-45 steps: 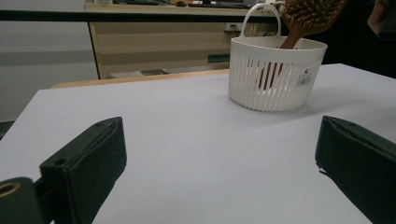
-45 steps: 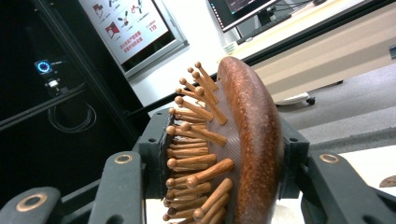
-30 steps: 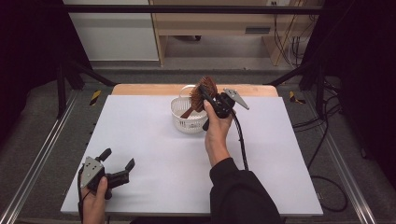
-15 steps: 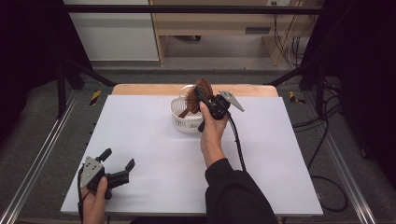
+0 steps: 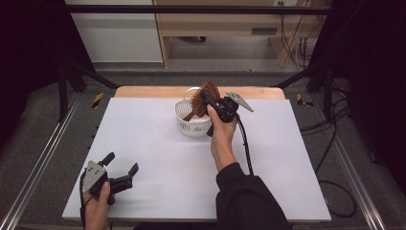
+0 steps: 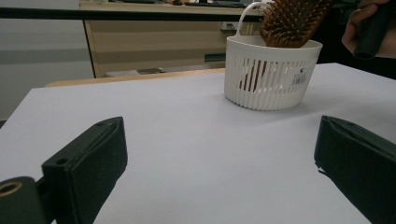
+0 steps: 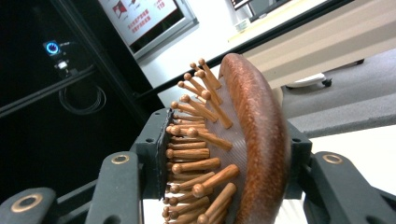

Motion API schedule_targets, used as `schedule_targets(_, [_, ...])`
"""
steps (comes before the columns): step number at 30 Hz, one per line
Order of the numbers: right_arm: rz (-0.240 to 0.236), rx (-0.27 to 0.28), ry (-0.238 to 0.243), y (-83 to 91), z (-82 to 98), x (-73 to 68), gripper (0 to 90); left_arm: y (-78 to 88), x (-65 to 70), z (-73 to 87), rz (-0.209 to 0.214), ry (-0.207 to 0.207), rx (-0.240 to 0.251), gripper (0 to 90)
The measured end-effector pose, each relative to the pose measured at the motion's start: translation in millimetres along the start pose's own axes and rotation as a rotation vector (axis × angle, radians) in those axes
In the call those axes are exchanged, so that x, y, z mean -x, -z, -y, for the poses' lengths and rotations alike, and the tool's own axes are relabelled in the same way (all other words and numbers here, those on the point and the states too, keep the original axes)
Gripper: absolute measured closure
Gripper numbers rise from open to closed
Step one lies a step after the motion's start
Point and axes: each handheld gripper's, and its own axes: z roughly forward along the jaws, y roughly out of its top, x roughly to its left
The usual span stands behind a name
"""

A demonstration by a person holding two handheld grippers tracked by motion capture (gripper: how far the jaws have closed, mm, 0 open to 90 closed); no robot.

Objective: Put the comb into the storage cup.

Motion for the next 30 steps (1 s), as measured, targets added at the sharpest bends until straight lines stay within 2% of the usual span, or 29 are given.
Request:
schedule_targets(5, [-0.007, -0.046, 0.043, 2.1, -3.6, 8.7, 46.0, -0.3, 0.0, 0.1, 0.000, -0.004, -0.004, 2.6])
schedule_targets(7, [0.008, -0.054, 0.074, 3.5, -5.5, 12.6, 44.1, -0.6, 0.4, 0.2, 0.002, -0.004, -0.005, 2.6])
schedule_targets(10, [0.021, -0.068, 0.096, 4.8, -9.0, 18.2, 42.8, -0.8, 0.7, 0.3, 0.003, -0.003, -0.005, 2.6])
schedule_targets(17, [0.034, -0.098, 0.092, 4.2, -9.8, 29.5, 41.1, -0.9, 0.5, 0.5, 0.003, -0.003, -0.007, 2.7])
schedule_targets(30, [0.042, -0.115, 0.074, 3.7, -10.1, 35.4, 39.6, -0.8, 0.0, 0.5, 0.003, -0.004, -0.007, 2.7])
